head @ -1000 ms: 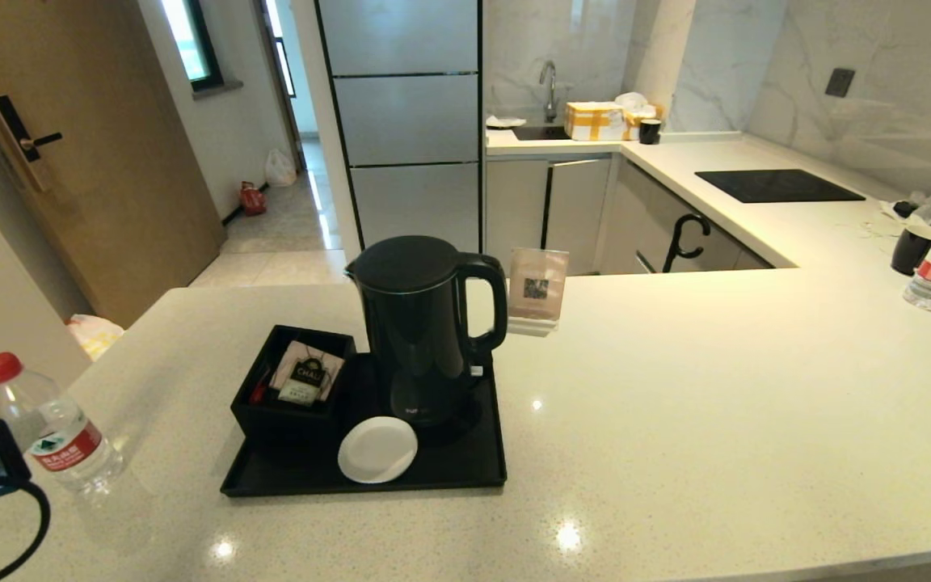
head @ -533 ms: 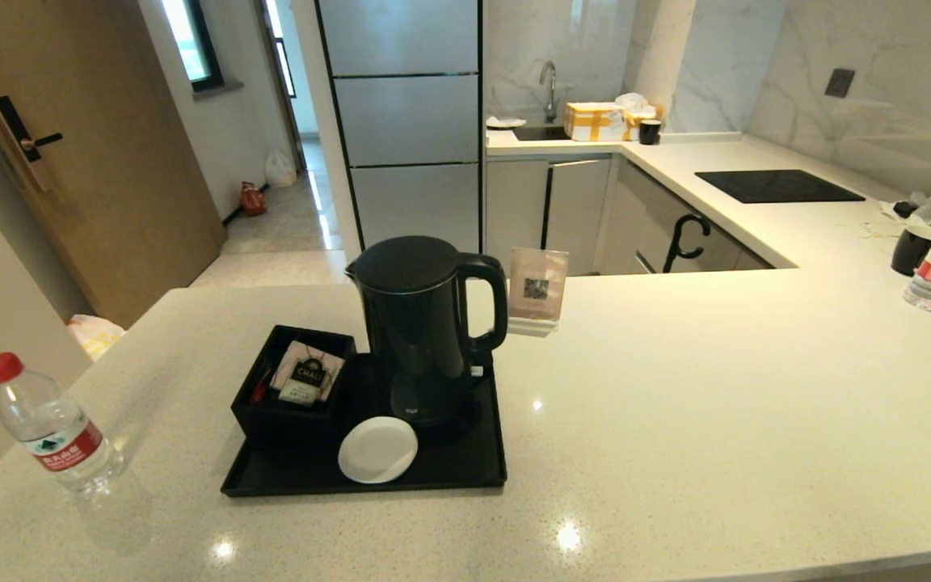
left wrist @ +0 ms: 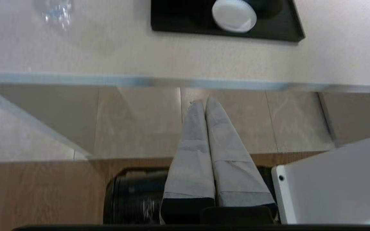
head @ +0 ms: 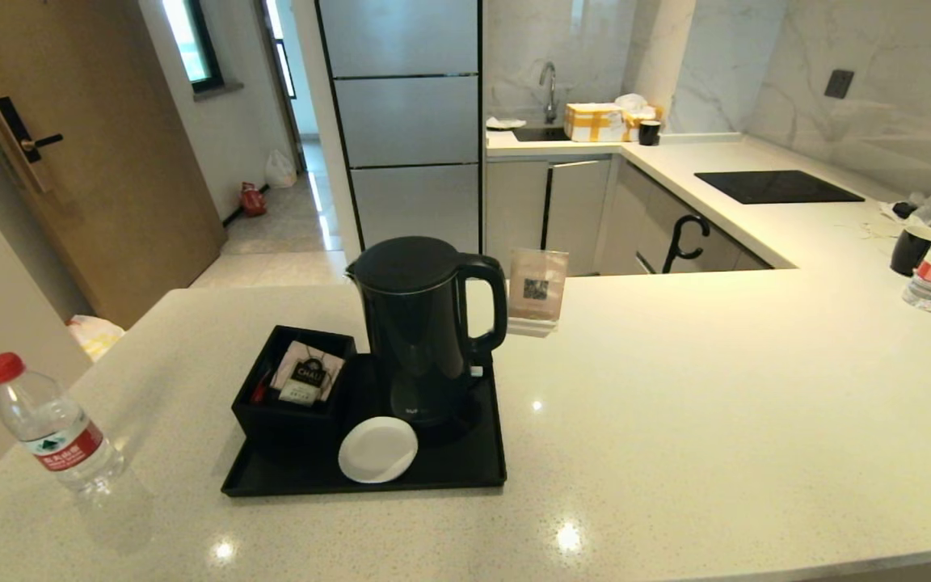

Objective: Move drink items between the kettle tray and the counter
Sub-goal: Pick up the kettle

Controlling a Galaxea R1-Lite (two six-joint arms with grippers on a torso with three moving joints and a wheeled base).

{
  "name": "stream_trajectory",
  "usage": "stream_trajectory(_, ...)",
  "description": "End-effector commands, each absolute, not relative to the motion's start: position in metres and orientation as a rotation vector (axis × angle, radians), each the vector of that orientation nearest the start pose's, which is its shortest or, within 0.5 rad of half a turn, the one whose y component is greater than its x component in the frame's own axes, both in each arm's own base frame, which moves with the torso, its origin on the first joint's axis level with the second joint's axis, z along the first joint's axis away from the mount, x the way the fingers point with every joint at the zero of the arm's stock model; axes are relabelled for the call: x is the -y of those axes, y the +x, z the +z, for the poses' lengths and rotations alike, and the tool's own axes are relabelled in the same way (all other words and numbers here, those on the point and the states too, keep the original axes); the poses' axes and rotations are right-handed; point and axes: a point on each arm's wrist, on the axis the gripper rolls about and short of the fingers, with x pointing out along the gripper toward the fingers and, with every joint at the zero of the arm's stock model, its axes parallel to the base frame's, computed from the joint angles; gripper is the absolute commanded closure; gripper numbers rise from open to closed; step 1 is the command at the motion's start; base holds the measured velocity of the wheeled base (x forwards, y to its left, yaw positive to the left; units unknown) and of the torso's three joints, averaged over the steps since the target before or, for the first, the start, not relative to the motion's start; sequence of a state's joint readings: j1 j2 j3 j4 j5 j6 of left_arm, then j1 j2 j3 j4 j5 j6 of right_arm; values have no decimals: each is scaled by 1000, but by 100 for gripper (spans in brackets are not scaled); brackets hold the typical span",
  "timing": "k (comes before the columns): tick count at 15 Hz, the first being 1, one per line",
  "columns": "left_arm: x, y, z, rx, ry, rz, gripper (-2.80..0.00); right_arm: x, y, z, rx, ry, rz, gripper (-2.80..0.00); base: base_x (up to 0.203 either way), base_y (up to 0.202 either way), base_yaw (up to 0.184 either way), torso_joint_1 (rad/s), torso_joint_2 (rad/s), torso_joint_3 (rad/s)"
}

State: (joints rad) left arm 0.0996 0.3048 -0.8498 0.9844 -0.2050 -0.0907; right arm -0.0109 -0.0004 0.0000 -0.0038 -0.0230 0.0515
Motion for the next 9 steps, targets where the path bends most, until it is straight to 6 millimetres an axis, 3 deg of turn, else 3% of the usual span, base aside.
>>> stream_trajectory(1, 13, -87, 196, -430, -153, -90, 0, 0, -23, 76, 5, 52, -34, 0, 0, 0, 0, 0, 0, 0)
stream_trajectory(3, 5, -92, 187, -402, -124, -174, 0, 0, -23, 76, 4, 51, -34, 0, 0, 0, 0, 0, 0, 0)
stream_trajectory(6, 4, -106, 156, -299, -106, -196, 0, 0, -23, 76, 5, 52, -34, 0, 0, 0, 0, 0, 0, 0)
stream_trajectory(8, 4, -98, 136, -252, -97, -168, 0, 0, -23, 76, 5, 52, -34, 0, 0, 0, 0, 0, 0, 0)
stream_trajectory(9, 4, -96, 136, -239, -94, -158, 0, 0, -23, 76, 5, 52, -34, 0, 0, 0, 0, 0, 0, 0)
